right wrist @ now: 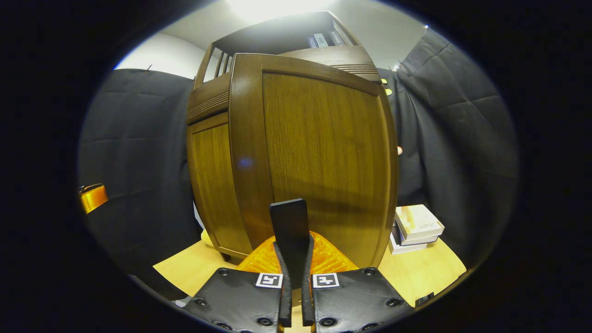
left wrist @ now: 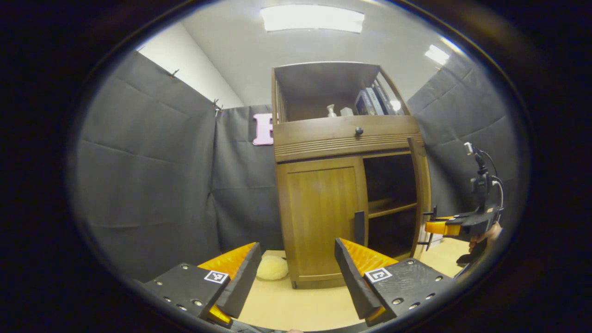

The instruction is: Open the right door of the double-door shoe cabinet with the right hand, and open the left door with the left hand.

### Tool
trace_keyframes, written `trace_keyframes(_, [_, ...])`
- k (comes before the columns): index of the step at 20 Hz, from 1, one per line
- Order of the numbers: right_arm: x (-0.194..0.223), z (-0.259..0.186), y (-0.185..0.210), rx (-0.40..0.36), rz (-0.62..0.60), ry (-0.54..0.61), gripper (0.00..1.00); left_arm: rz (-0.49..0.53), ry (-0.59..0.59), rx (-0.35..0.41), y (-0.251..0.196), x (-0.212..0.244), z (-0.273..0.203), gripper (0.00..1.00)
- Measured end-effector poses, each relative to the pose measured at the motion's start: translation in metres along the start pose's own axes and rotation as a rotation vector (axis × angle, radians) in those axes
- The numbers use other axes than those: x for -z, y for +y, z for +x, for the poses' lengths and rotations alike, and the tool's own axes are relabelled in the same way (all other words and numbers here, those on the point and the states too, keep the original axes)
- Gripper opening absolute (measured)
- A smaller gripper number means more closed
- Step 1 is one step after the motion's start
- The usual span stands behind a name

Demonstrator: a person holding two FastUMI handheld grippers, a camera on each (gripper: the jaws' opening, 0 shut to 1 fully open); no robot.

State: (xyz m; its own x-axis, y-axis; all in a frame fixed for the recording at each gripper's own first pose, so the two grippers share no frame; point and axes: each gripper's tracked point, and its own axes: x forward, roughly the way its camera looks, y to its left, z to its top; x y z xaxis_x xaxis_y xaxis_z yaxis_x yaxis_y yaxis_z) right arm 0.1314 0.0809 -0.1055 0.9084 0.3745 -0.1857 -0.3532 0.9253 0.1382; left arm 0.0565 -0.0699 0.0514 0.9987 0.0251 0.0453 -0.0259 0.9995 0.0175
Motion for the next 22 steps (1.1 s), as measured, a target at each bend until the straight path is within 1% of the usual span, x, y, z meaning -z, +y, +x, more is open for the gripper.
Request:
trace_keyframes(3, [0.003, -0.014, -0.011, 0.011, 0.01, 0.014, 0.09, -0.008, -0.003, 0.037, -0.015, -0.001, 0.001, 0.92])
trace_keyframes(4, [0.002, -0.019, -0.014, 0.013, 0.008, 0.018, 0.12, -0.011, -0.003, 0.048, -0.018, -0.003, 0.003, 0.92])
trace_keyframes(5, [0.002, -0.023, -0.019, 0.016, 0.004, 0.024, 0.12, -0.014, -0.002, 0.059, -0.026, -0.003, 0.006, 0.93])
trace_keyframes(6, [0.002, -0.028, -0.024, 0.023, 0.001, 0.026, 0.1, -0.017, -0.001, 0.07, -0.031, -0.003, 0.009, 0.93])
trace_keyframes(8, [0.002, -0.037, -0.035, 0.041, 0.006, 0.028, 0.14, -0.025, 0.0, 0.091, -0.045, -0.003, 0.008, 0.92])
trace_keyframes(9, [0.002, -0.041, -0.04, 0.049, 0.01, 0.029, 0.12, -0.028, -0.001, 0.102, -0.053, -0.001, 0.003, 0.92])
trace_keyframes(10, [0.001, -0.044, -0.046, 0.058, 0.012, 0.031, 0.12, -0.029, -0.004, 0.111, -0.059, -0.002, 0.002, 0.92])
trace_keyframes(16, [0.002, -0.068, -0.077, 0.104, 0.009, 0.039, 0.11, -0.031, -0.018, 0.149, -0.083, -0.007, 0.002, 0.9])
trace_keyframes(17, [0.002, -0.07, -0.081, 0.108, 0.01, 0.039, 0.09, -0.029, -0.019, 0.153, -0.086, -0.008, 0.001, 0.9])
trace_keyframes(18, [0.002, -0.073, -0.086, 0.111, 0.011, 0.04, 0.11, -0.028, -0.02, 0.157, -0.087, -0.008, 0.0, 0.9])
trace_keyframes(19, [0.001, -0.074, -0.09, 0.113, 0.014, 0.04, 0.09, -0.026, -0.023, 0.16, -0.088, -0.009, 0.0, 0.9])
trace_keyframes(20, [0.001, -0.077, -0.095, 0.114, 0.019, 0.039, 0.11, -0.025, -0.024, 0.163, -0.089, -0.009, 0.0, 0.89])
trace_keyframes(21, [0.002, -0.079, -0.099, 0.115, 0.025, 0.038, 0.09, -0.022, -0.025, 0.166, -0.091, -0.01, 0.0, 0.9])
trace_keyframes(22, [0.002, -0.082, -0.104, 0.116, 0.032, 0.037, 0.11, -0.019, -0.026, 0.168, -0.091, -0.01, 0.0, 0.91])
